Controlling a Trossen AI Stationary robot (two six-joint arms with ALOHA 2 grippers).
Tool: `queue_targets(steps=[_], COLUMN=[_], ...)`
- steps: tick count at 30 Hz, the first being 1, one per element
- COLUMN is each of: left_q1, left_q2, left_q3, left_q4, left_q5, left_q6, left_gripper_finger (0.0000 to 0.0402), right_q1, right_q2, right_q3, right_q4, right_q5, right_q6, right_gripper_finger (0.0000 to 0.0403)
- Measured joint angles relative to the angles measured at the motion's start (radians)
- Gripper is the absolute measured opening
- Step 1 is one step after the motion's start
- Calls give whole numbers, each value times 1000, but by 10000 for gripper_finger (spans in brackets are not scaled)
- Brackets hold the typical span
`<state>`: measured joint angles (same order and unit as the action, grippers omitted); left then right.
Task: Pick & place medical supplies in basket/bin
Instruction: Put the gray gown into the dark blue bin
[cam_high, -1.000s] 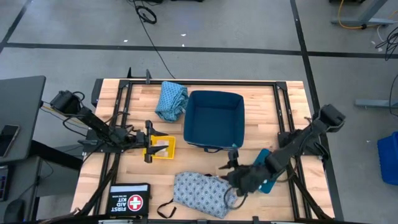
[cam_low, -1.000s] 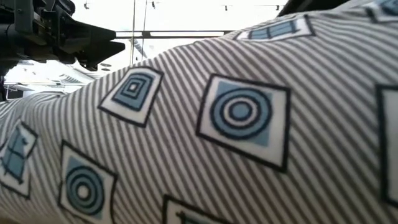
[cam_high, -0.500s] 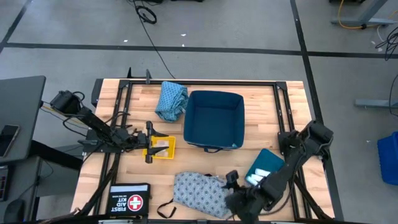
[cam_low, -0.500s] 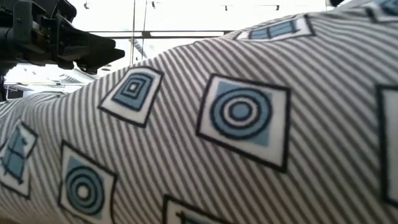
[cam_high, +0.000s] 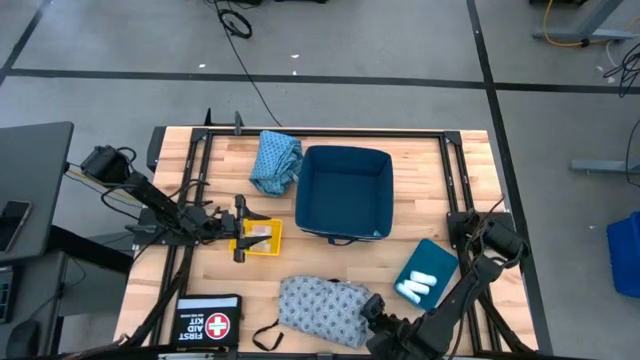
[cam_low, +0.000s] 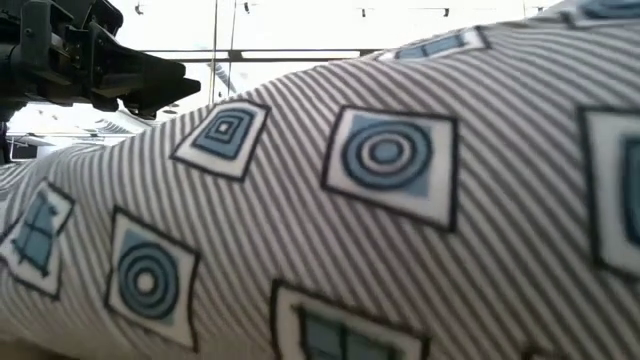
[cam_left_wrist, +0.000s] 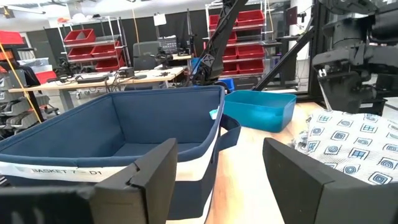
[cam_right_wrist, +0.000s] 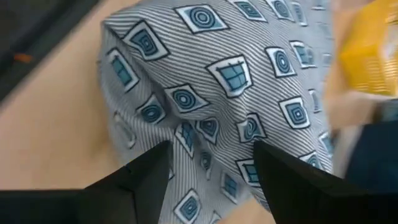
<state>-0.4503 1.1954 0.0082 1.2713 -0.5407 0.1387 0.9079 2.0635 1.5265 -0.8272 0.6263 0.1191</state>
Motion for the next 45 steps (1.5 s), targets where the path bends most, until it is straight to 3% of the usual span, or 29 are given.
queue_targets(steps=[6,22,28,33,39,45], left_q1=[-1,-1,-1,-1,-1,-1], left_q2=[0,0,0,0,0,0], left_q3=[0,0,0,0,0,0], left_q4=[0,0,0,0,0,0], left_q5=[0,0,0,0,0,0], left_q6=[0,0,4,5,7,7], left_gripper_finger=[224,224,224,224,224,224], right_q1=[7,-42,-62,-84,-97,-103], right_q2=[2,1,1,0,0,0], right_q3=[0,-72,-94,-113,-114,-114], right_q4=[10,248,285,302,301,306], right_q5=[130,71,52,-4,-12,57], right_q6=[-53,-334,-300,-257,-175,-108], right_gripper_finger=[238,238,234,174,28,12])
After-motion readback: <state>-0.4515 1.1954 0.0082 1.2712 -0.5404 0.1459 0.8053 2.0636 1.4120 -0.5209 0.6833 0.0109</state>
